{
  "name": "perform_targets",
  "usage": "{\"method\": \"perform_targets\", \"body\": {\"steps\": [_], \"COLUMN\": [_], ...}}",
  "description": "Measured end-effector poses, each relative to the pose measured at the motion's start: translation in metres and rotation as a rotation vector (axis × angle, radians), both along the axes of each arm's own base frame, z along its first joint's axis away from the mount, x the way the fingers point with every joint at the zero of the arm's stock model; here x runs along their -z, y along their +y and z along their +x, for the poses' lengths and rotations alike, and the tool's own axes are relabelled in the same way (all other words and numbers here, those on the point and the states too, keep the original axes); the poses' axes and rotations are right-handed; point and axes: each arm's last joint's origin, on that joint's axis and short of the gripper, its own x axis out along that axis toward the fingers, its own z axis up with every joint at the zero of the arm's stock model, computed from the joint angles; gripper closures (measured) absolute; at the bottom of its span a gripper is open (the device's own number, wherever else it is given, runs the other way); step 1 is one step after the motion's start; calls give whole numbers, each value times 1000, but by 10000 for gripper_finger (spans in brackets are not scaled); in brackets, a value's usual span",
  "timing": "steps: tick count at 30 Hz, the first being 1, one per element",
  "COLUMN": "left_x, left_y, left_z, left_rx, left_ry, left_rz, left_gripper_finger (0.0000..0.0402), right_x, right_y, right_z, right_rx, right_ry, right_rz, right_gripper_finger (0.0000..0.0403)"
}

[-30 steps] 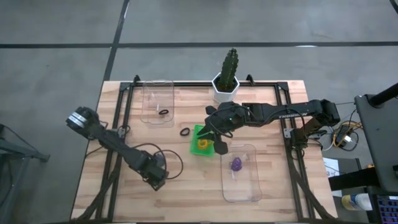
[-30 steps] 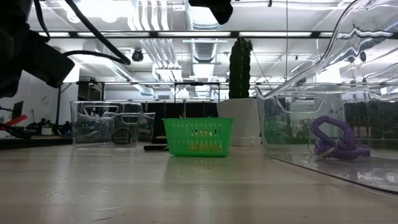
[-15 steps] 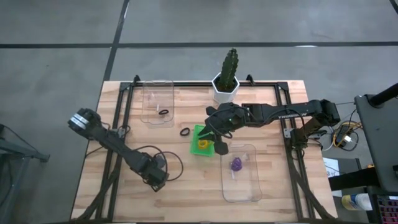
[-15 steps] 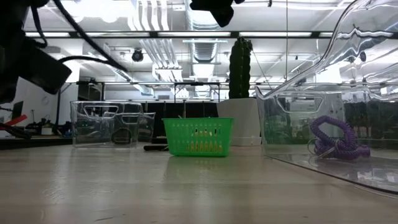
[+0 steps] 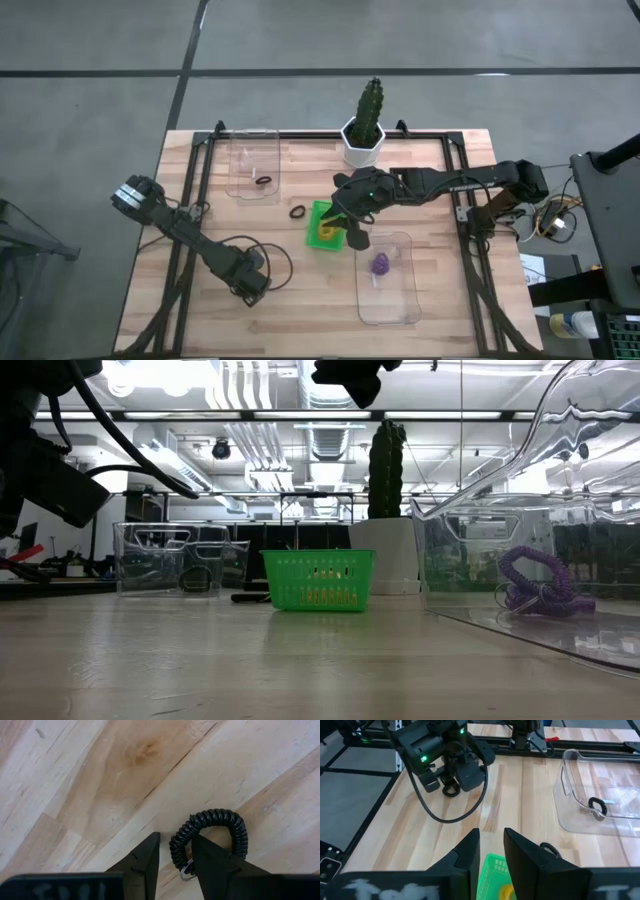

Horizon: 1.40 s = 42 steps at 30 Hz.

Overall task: Sort spring keychains
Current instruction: Put the bottom black spring keychain into the left transparent bin

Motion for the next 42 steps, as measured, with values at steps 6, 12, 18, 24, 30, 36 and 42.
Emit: {"method": "perform_targets", "body": {"steps": [6, 12, 18, 24, 30, 36, 42], "left_x": [6, 7, 8, 6, -6, -26, -48], "left_y": [0, 0, 0, 1, 2, 5, 9], "left_z": [0, -1, -1, -1, -2, -2, -4], "left_rx": [4, 24, 27, 26, 25, 19, 9], "left_ry": [25, 27, 24, 19, -11, -106, -211], "left_rz": [16, 26, 28, 26, 18, 74, 84], "left_gripper_finger": [302, 381, 392, 398, 400, 401, 401], "right_x": [-3, -9, 1, 17, 29, 38, 41], "right_y": [-1, -2, -5, -6, -7, -7, -7], "right_z": [-21, -56, -94, -125, -143, -149, -149], "right_rx": [13, 14, 59, 86, 94, 99, 99], "right_ry": [-11, -136, -274, -334, -347, -333, -324], "right_rz": [19, 28, 104, 182, 200, 195, 191], "right_gripper_finger": [324, 334, 330, 321, 319, 329, 335]}}
